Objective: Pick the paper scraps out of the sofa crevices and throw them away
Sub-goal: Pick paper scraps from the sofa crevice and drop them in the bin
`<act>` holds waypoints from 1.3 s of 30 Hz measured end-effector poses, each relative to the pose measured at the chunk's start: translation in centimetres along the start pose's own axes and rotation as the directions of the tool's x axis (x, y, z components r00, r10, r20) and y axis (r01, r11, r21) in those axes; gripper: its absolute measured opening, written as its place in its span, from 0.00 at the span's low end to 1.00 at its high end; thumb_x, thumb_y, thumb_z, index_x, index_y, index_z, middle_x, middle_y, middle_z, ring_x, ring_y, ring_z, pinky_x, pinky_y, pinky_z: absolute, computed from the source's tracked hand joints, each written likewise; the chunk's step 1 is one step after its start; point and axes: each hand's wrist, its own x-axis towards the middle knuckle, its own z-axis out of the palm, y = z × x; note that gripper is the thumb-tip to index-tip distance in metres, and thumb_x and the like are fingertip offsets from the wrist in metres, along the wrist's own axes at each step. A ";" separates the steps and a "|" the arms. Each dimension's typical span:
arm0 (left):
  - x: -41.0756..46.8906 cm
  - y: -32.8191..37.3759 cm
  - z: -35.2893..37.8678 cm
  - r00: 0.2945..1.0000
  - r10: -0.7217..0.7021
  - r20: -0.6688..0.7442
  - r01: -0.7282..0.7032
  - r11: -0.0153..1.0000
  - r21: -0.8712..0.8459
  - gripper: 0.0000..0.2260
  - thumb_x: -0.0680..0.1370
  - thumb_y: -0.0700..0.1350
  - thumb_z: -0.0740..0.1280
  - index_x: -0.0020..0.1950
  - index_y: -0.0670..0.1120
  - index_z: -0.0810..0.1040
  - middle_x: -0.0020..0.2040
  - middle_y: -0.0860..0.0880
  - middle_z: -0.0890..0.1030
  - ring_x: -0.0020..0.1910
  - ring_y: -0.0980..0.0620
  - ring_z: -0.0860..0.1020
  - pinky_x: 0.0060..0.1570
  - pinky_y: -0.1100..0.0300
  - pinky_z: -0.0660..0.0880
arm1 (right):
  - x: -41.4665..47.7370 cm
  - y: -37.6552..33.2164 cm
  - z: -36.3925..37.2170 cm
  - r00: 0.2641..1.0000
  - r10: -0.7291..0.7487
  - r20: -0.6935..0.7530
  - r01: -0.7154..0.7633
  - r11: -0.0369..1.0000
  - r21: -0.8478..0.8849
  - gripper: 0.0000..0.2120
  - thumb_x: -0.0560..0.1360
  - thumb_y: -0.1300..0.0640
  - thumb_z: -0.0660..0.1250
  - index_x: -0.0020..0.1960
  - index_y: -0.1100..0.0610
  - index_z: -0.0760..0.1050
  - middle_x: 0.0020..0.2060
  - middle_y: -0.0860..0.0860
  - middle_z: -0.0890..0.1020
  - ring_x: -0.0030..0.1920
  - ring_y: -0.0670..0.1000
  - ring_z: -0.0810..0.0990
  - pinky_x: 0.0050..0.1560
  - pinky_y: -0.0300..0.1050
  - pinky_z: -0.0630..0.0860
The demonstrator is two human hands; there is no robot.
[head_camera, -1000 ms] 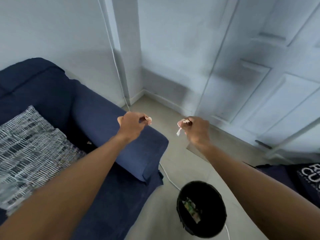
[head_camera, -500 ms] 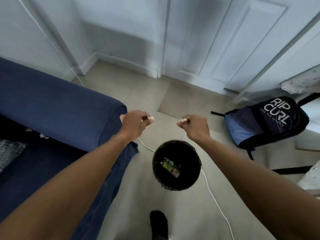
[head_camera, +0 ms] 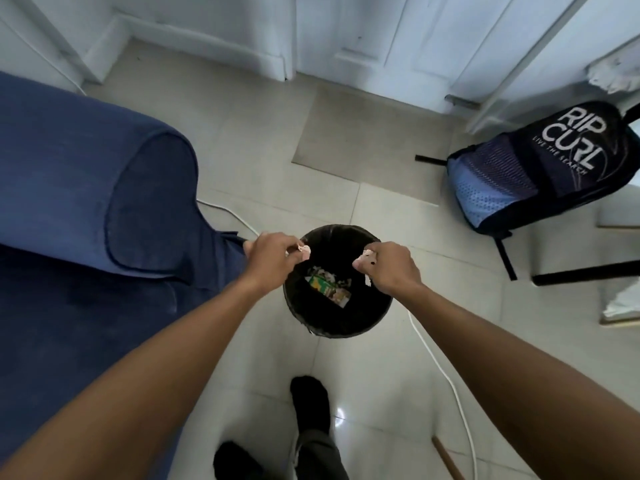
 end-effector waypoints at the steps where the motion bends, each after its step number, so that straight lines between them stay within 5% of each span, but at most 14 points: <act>1: 0.0 -0.1 0.6 1.000 -0.002 0.001 0.002 1.000 0.007 0.08 0.77 0.49 0.72 0.53 0.48 0.85 0.49 0.47 0.84 0.54 0.43 0.78 0.59 0.44 0.71 | 0.2 0.6 0.4 1.000 0.008 0.029 -0.007 0.998 -0.058 0.22 0.73 0.42 0.72 0.65 0.48 0.76 0.59 0.52 0.78 0.64 0.60 0.73 0.56 0.54 0.75; 4: -0.1 -0.1 1.9 1.000 0.001 -0.002 -0.001 1.000 0.019 0.08 0.77 0.48 0.72 0.54 0.48 0.85 0.50 0.47 0.84 0.54 0.43 0.77 0.59 0.44 0.71 | 0.4 1.7 1.0 0.998 0.047 0.048 -0.039 0.986 -0.161 0.46 0.68 0.34 0.72 0.78 0.46 0.56 0.78 0.56 0.57 0.75 0.65 0.57 0.68 0.64 0.63; 8: 0.3 0.3 2.5 1.000 0.009 0.002 -0.009 1.000 0.016 0.08 0.77 0.49 0.71 0.54 0.49 0.85 0.49 0.48 0.84 0.53 0.44 0.78 0.58 0.43 0.71 | 1.1 2.7 0.7 1.000 0.018 0.014 -0.015 0.984 -0.176 0.54 0.64 0.25 0.69 0.80 0.45 0.48 0.81 0.56 0.46 0.79 0.64 0.44 0.73 0.69 0.53; 11: 0.6 0.9 2.6 1.000 0.028 -0.001 -0.028 0.999 0.015 0.07 0.77 0.50 0.71 0.53 0.51 0.85 0.47 0.51 0.84 0.52 0.46 0.78 0.57 0.44 0.71 | 1.5 3.1 0.1 1.000 0.011 -0.018 -0.013 0.989 -0.145 0.54 0.64 0.21 0.63 0.80 0.44 0.47 0.81 0.55 0.45 0.80 0.62 0.42 0.74 0.70 0.48; 15: 0.8 1.7 2.6 0.999 0.043 0.026 -0.047 0.986 0.159 0.11 0.76 0.59 0.69 0.55 0.57 0.83 0.45 0.56 0.79 0.55 0.48 0.75 0.47 0.52 0.58 | 1.8 3.4 -0.4 0.998 0.009 -0.059 -0.015 0.993 -0.116 0.53 0.64 0.18 0.58 0.81 0.44 0.48 0.82 0.54 0.46 0.80 0.60 0.42 0.74 0.69 0.46; 18: 0.9 1.6 2.7 0.995 0.021 0.097 -0.053 0.936 0.348 0.35 0.70 0.75 0.61 0.72 0.59 0.69 0.65 0.50 0.74 0.65 0.44 0.67 0.55 0.47 0.61 | 1.7 3.5 -0.7 0.997 0.010 -0.076 -0.018 0.994 -0.108 0.51 0.66 0.19 0.56 0.81 0.44 0.49 0.82 0.54 0.47 0.80 0.60 0.43 0.74 0.69 0.47; 21: 0.8 1.7 2.5 0.995 -0.007 0.101 -0.035 0.912 0.408 0.46 0.66 0.81 0.50 0.79 0.60 0.48 0.81 0.47 0.50 0.78 0.40 0.49 0.69 0.37 0.53 | 1.5 3.3 -1.0 0.997 0.017 -0.079 -0.026 0.994 -0.108 0.51 0.66 0.19 0.54 0.81 0.44 0.49 0.82 0.53 0.48 0.80 0.60 0.43 0.74 0.68 0.48; 25: 0.9 2.0 1.5 0.999 0.006 0.045 -0.024 0.912 0.409 0.45 0.67 0.82 0.40 0.79 0.61 0.39 0.81 0.48 0.37 0.77 0.44 0.32 0.72 0.35 0.37 | 1.3 2.7 -1.9 0.998 0.010 -0.069 -0.018 0.993 -0.116 0.51 0.66 0.18 0.52 0.81 0.43 0.48 0.82 0.53 0.48 0.80 0.60 0.43 0.75 0.68 0.46; 39: 0.5 4.9 -11.3 0.985 0.039 -0.166 0.036 0.904 0.426 0.40 0.70 0.79 0.37 0.78 0.62 0.38 0.81 0.49 0.37 0.77 0.45 0.31 0.73 0.37 0.33 | -0.4 -6.2 -9.2 0.953 -0.251 -0.171 0.186 0.927 -0.326 0.52 0.64 0.15 0.41 0.81 0.43 0.48 0.82 0.55 0.49 0.80 0.61 0.40 0.73 0.71 0.38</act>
